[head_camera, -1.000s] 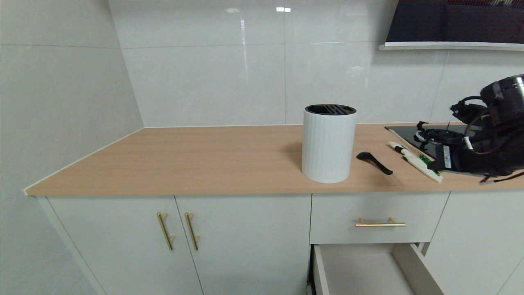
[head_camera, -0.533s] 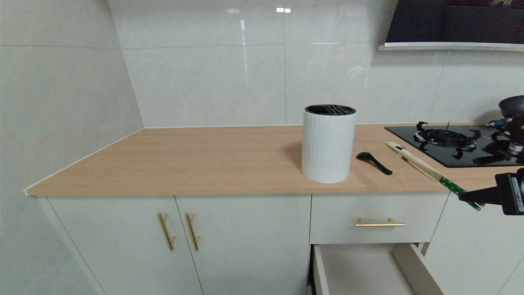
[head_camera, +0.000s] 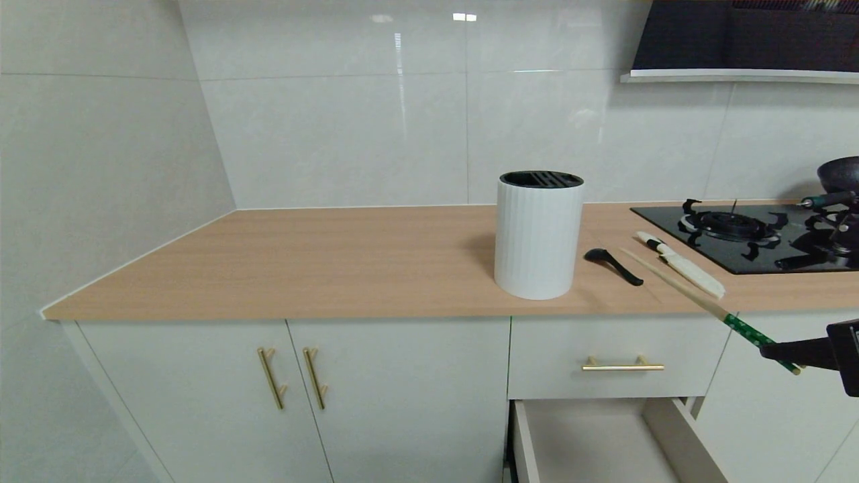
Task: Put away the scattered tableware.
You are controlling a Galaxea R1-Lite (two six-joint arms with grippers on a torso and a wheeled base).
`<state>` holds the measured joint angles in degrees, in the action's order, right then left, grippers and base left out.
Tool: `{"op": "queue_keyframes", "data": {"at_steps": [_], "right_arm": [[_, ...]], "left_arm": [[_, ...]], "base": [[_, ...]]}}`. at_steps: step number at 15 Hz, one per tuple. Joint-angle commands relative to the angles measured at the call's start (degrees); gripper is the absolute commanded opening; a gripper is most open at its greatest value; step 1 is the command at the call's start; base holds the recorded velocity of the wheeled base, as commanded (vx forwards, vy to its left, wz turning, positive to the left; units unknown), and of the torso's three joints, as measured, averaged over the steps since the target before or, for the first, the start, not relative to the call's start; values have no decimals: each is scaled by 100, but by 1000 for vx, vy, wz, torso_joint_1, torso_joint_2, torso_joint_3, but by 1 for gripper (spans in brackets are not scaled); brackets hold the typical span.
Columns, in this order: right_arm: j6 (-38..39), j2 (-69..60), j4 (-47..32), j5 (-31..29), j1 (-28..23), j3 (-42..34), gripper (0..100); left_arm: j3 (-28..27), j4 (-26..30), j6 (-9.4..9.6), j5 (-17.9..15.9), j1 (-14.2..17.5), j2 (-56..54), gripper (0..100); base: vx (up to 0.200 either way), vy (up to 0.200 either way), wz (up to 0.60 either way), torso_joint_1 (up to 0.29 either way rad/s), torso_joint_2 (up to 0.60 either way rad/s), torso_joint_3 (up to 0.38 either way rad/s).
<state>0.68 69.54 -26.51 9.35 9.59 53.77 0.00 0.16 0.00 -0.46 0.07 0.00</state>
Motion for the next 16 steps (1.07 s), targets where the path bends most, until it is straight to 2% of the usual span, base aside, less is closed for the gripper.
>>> {"op": "queue_keyframes", "data": {"at_steps": [1,6,10,14,16], "right_arm": [[-24,-54,-3,-3,122,-86,0],[-350,-72,59,5,368,-376,0],[-622,-107,577,-3,614,-833,0],[-710,-45,753,-12,737,-1018,0],[-719,25,894,-3,754,-1115,0]], "left_arm": [[0,2,0,2,1,0,100],[0,2,0,2,1,0,100],[0,2,0,2,1,0,100],[0,2,0,2,1,0,100],[0,2,0,2,1,0,100]], "base": [[0,0,0,-115,237,154],[0,0,0,-165,422,253],[0,0,0,-167,458,289],[0,0,0,-141,455,311],[0,0,0,-24,251,108]]}}
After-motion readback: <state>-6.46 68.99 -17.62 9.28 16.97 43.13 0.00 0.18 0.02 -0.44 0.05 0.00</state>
